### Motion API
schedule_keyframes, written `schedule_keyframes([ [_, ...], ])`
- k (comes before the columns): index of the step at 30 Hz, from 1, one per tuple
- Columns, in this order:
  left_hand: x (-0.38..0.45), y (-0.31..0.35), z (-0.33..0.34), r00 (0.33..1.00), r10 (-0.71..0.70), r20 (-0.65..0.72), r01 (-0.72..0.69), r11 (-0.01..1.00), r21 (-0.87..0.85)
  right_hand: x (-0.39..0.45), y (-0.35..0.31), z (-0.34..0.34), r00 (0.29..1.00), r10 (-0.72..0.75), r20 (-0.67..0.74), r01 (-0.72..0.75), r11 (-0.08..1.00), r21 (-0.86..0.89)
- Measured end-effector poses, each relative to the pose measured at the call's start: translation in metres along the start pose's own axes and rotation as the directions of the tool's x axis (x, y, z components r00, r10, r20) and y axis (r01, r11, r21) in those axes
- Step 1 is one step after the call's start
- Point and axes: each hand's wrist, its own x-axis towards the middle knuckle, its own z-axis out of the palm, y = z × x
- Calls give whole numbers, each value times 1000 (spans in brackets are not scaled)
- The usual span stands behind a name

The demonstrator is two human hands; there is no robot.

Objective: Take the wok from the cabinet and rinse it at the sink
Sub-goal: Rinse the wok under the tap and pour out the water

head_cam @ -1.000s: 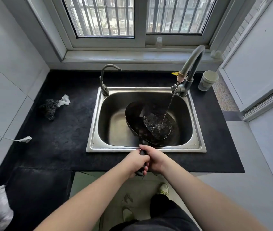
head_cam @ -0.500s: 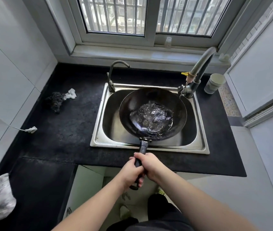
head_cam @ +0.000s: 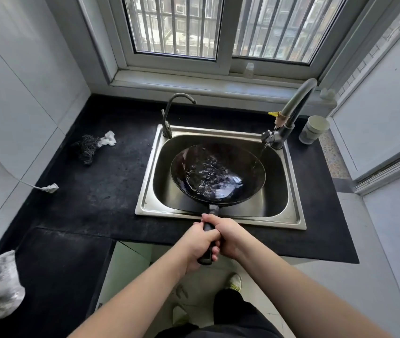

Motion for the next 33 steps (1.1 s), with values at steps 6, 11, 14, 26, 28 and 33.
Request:
schedule_keyframes([
  [6,-12,-9,-18,996,57,-62,-41,972,233,-4,12,10,978,-16,208,1,997,74],
  [11,-11,-32,-29,989,137,-50,-113,939,326,-2,23,13,983,-78,169,63,994,90],
  [14,-5,-44,-31,982,188,-30,-166,925,342,2,29,14,989,-109,105,108,994,21],
  [26,13,-26,-18,988,149,38,-153,975,160,5,10,9,990,-125,-66,118,988,-96],
  [28,14,-24,-17,990,140,15,-141,976,168,4,8,7,994,-108,-20,107,992,-65],
  [33,11,-26,-19,989,144,-37,-127,949,288,-1,12,4,991,-85,99,82,996,40],
])
